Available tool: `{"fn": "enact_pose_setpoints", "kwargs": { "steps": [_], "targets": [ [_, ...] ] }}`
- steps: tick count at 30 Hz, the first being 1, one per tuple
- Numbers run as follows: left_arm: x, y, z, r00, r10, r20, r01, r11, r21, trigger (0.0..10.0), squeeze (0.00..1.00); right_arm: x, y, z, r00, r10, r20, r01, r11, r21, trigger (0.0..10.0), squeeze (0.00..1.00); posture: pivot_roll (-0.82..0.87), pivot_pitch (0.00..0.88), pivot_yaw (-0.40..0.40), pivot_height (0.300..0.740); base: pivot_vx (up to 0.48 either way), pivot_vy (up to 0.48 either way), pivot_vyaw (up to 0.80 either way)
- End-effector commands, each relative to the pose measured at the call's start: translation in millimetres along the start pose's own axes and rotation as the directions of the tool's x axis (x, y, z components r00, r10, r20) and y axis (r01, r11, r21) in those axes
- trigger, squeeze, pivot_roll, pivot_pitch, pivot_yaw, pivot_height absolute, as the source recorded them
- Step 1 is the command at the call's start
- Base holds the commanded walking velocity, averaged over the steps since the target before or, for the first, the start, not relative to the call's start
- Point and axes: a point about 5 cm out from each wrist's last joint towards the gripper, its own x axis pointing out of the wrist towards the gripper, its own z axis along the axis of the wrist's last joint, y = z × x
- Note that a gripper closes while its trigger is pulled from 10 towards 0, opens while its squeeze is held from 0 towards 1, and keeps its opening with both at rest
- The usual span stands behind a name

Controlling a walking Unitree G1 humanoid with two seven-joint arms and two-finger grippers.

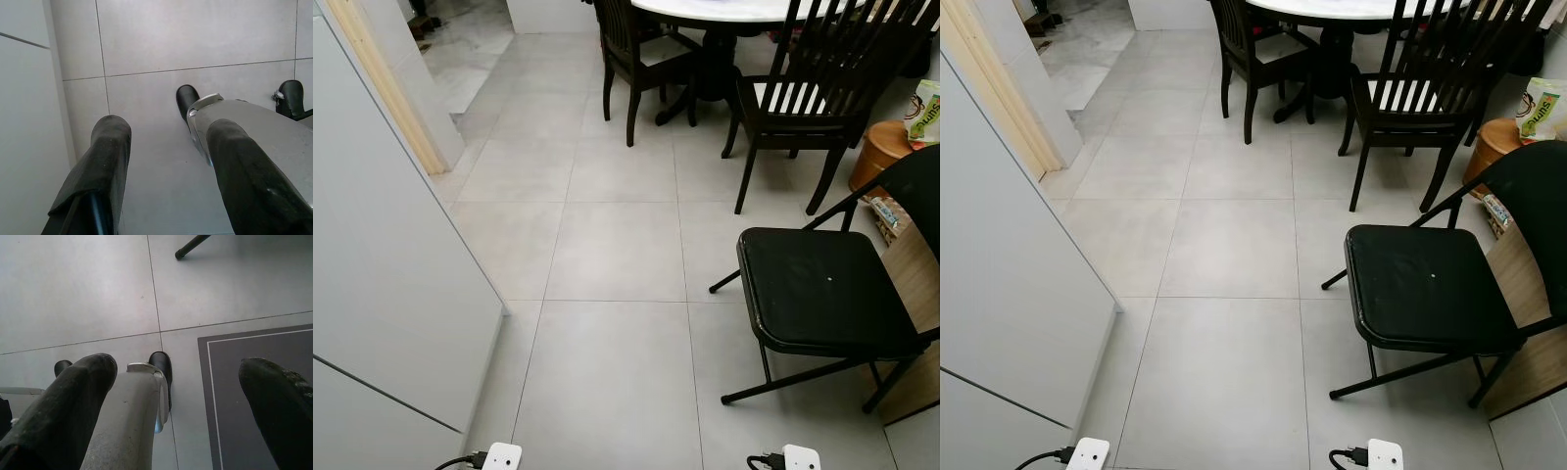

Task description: Restocking fridge

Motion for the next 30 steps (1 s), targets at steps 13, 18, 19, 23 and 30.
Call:
{"fn": "enact_pose_setpoints", "kwargs": {
  "steps": [13, 18, 19, 23, 30],
  "targets": [
    [3.9, 10.2, 17.5, 0.999, 0.026, -0.042, -0.028, 0.999, -0.033, 10.0, 0.0, 9.7, 1.9, 51.4, 0.999, -0.038, 0.024, 0.038, 0.999, -0.008, 10.0, 0.0, 0.06, 0.0, -0.068, 0.74, 0.0, 0.0, 0.0],
    [3.8, 10.7, 17.0, 0.999, 0.028, -0.045, -0.03, 0.999, -0.035, 10.0, 0.0, 9.4, 0.0, 50.2, 0.999, -0.05, 0.017, 0.05, 0.999, -0.014, 10.0, 0.0, 0.06, 0.0, -0.068, 0.74, 0.0, 0.0, 0.0],
    [3.8, 10.8, 17.0, 0.999, 0.029, -0.045, -0.03, 0.999, -0.036, 10.0, 0.0, 9.4, -0.3, 49.9, 0.999, -0.051, 0.016, 0.051, 0.999, -0.015, 10.0, 0.0, 0.06, 0.0, -0.068, 0.74, 0.0, 0.0, 0.0],
    [3.8, 10.9, 17.0, 0.999, 0.03, -0.046, -0.032, 0.999, -0.038, 10.0, 0.0, 9.3, -0.8, 50.2, 0.999, -0.052, 0.017, 0.052, 0.999, -0.014, 10.0, 0.0, 0.05, 0.0, -0.07, 0.74, 0.0, 0.0, 0.0],
    [3.6, 10.8, 15.9, 0.998, 0.03, -0.049, -0.032, 0.999, -0.041, 10.0, 0.0, 9.4, -0.2, 50.5, 0.999, -0.05, 0.02, 0.05, 0.999, -0.012, 10.0, 0.0, 0.05, 0.0, -0.069, 0.74, 0.0, 0.0, 0.0]
  ]
}}
